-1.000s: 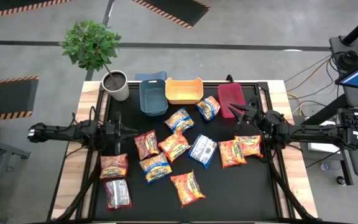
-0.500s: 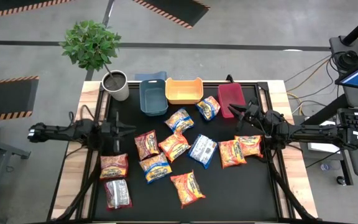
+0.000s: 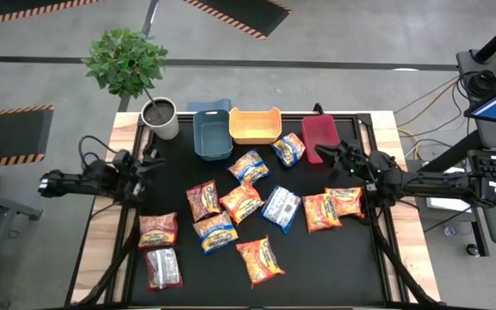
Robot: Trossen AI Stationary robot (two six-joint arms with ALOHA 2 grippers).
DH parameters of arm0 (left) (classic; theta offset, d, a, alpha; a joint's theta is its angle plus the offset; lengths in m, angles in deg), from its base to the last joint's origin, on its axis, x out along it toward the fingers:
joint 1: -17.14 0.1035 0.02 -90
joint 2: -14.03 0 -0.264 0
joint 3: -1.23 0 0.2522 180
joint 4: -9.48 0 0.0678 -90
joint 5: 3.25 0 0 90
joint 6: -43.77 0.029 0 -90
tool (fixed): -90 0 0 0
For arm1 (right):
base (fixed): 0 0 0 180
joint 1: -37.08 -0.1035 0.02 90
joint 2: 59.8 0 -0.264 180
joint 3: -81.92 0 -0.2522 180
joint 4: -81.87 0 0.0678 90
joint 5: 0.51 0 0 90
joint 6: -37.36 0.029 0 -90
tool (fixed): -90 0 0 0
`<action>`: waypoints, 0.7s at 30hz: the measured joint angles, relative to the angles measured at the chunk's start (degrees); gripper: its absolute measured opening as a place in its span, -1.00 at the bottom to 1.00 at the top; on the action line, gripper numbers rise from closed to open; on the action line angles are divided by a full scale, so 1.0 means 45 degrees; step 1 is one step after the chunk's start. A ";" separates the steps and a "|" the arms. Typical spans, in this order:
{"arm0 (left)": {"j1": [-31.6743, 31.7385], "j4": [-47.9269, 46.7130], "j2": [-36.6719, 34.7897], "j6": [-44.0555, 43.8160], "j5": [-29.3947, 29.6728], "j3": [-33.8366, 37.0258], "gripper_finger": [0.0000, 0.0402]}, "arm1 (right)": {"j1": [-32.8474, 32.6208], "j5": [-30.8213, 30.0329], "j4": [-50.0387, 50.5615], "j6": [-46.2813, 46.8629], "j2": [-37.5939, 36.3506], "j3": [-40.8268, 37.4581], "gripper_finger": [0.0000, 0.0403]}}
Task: Sort Maruchan noodles
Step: Put the red noodle pack into the blue bin
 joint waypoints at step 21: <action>-0.0005 0.3478 0.2813 0.0381 0.0758 -0.0266 -0.80 | 0.0010 0.0743 0.5577 -0.0964 0.3478 0.4533 -0.71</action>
